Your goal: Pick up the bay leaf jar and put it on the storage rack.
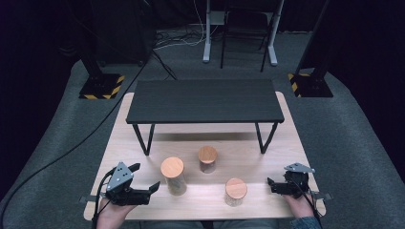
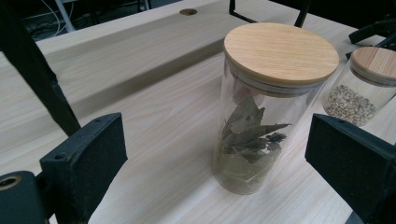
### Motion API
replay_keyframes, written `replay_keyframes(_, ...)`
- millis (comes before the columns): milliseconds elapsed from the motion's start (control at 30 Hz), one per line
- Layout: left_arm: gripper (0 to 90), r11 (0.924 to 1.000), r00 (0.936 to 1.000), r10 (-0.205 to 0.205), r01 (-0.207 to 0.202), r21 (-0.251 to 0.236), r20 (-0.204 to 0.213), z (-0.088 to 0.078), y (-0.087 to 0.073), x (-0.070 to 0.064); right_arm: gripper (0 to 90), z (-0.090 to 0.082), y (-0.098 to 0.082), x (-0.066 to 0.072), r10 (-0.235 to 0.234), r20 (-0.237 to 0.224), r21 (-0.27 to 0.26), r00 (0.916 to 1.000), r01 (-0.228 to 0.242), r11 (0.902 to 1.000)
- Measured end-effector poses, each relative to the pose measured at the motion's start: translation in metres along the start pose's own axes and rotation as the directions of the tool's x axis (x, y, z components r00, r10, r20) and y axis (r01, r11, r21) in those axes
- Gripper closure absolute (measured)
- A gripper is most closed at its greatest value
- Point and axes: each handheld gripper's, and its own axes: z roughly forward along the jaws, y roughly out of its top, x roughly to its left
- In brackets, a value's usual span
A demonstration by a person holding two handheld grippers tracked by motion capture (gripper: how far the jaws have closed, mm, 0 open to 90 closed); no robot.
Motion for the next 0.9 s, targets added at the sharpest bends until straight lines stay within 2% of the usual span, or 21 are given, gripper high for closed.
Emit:
replay_keyframes(400,5.1,0.9991,0.9991,0.039,-0.04,0.013,0.016,0.016,-0.001,-0.008,1.8,0.0,0.0,0.0,-0.002,0.0,0.0,1.0,0.002,1.0)
replay_keyframes(600,5.1,0.9987,0.9988,0.046,-0.047,0.02,0.017,0.022,0.0,-0.008,1.8,0.0,0.0,0.0,-0.003,0.0,0.0,1.0,0.003,1.0)
replay_keyframes(900,5.1,0.9975,0.9968,0.065,-0.066,0.025,0.048,0.032,-0.001,-0.011,1.8,0.0,0.0,0.0,-0.003,0.0,0.0,1.0,0.003,1.0)
